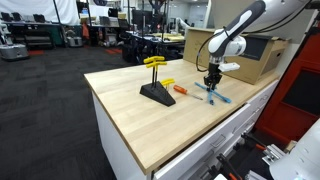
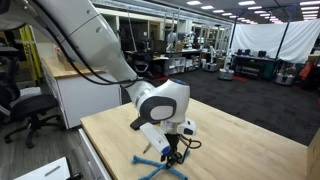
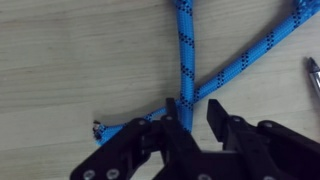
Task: Move the left blue object to the right
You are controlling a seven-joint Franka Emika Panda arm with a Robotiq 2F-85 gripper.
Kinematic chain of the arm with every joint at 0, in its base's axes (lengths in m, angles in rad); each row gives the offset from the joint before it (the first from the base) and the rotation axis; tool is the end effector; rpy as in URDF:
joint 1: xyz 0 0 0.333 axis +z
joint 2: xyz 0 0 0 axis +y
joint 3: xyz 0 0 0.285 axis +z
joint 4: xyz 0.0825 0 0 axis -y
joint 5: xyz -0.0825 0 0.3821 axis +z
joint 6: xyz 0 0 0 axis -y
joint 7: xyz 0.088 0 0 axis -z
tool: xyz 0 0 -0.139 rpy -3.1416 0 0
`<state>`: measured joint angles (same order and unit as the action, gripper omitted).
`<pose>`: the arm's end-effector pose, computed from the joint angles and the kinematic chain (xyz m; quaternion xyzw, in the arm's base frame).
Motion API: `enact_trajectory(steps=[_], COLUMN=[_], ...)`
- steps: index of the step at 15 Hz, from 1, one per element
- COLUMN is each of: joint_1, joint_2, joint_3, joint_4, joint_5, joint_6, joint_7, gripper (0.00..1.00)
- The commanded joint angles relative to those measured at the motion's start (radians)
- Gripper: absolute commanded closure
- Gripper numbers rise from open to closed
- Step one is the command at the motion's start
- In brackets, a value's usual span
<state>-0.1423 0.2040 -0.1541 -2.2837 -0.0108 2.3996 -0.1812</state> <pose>0.4890 -0.1524 0.1974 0.9975 -0.0525 -0.0462 0.0084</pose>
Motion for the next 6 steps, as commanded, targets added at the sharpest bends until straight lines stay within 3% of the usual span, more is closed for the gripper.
enact_trajectory(steps=[1,6], joint_1=[-0.008,0.0], joint_2=[-0.109,-0.278], joint_3=[0.004,0.002], joint_4=[-0.045,-0.074], joint_5=[-0.012,-0.075], joint_6=[-0.013,-0.042], joint_7=[0.004,0.045], gripper=[0.29,0.0])
